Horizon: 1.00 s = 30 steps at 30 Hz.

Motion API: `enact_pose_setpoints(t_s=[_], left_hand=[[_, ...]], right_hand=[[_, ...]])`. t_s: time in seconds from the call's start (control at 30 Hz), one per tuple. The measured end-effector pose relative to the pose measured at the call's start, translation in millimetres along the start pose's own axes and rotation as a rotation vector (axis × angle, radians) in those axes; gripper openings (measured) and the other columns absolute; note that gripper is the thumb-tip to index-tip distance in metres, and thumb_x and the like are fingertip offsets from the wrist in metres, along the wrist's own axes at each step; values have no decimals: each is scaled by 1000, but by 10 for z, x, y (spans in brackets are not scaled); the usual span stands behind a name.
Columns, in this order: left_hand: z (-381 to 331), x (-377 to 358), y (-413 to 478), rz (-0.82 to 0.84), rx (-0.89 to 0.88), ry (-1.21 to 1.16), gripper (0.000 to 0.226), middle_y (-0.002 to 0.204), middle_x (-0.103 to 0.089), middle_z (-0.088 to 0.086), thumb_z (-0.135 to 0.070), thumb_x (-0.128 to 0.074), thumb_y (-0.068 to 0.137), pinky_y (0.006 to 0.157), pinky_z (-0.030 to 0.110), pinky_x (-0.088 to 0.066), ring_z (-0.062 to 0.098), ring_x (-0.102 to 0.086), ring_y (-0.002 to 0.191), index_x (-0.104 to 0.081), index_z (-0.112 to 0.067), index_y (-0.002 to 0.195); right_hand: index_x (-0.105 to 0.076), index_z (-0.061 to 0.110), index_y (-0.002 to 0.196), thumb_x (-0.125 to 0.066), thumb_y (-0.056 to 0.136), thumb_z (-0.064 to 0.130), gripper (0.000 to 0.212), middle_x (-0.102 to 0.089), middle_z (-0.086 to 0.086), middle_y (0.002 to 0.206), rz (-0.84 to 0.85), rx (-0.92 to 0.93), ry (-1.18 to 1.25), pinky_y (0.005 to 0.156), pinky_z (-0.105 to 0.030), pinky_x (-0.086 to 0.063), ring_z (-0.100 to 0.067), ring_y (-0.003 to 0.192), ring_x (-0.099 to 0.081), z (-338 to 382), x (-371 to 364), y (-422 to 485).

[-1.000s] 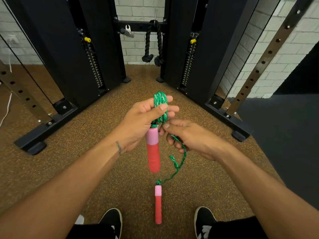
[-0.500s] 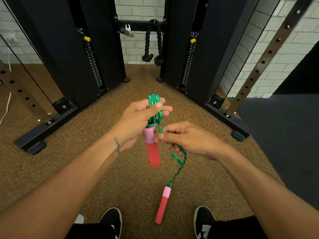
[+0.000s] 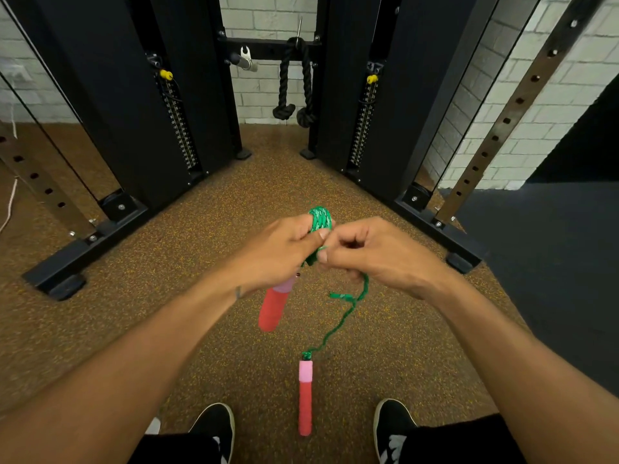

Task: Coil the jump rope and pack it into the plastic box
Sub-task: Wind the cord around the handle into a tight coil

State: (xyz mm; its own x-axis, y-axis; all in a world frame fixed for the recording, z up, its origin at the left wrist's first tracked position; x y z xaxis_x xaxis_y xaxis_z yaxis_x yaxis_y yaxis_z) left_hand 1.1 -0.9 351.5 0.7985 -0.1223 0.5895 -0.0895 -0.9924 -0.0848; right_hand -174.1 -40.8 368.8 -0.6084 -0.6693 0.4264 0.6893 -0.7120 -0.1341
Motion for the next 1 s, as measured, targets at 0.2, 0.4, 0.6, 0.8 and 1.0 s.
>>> enact_pose_setpoints(t_s=[0.2, 0.4, 0.6, 0.8, 1.0], left_hand=[[-63, 6, 6, 56, 71, -412, 36, 106, -74, 1, -33, -53, 99, 81, 20, -50, 5, -67, 93, -67, -5, 114], [-168, 53, -46, 189, 19, -617, 38, 98, -74, 14, -27, -45, 100, 67, 18, -52, 14, -69, 82, -64, 2, 114], [-111, -20, -105, 448, -37, -327, 36, 107, -75, 0, -16, -59, 95, 89, 25, -52, 8, -68, 97, -56, -8, 130], [-176, -81, -126, 487, -38, -438, 36, 99, -73, -1, -22, -55, 95, 81, 19, -50, 7, -64, 86, -60, -9, 128], [-174, -11, -134, 435, -40, -461, 39, 101, -75, -1, -29, -54, 92, 82, 20, -49, 6, -65, 86, -62, -12, 127]], right_hand=[[-67, 14, 82, -69, 91, 28, 17, -72, -15, 77, -83, 109, 104, 55, -26, -36, -21, 66, -53, -1, 70, 16], [-63, 20, 80, -70, 81, 45, 26, -65, -4, 68, -208, 195, 124, 56, -28, -37, -16, 62, -51, 6, 101, 36], [-53, 15, 80, -71, 77, 40, 30, -49, 7, 64, -322, 199, 205, 48, -20, -40, -6, 53, -43, -11, 163, 81], [-49, 16, 86, -67, 83, 39, 30, -39, 1, 70, -314, 185, 367, 51, -20, -31, -8, 59, -31, -58, 220, 115], [-52, 17, 82, -69, 81, 38, 27, -44, 9, 64, -286, 159, 404, 54, -23, -34, -6, 55, -36, -116, 194, 141]])
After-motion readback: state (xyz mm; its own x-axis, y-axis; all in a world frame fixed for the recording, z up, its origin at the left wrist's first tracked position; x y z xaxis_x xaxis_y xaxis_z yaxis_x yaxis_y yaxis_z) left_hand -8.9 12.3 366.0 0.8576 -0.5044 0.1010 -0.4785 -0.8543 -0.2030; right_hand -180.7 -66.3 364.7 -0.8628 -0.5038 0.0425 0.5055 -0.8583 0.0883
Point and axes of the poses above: each hand's wrist, its own y-axis towards the middle knuckle, its own x-axis out of the back of the hand, z = x × y, the point moved 1 cm from there along y, towards the middle knuckle
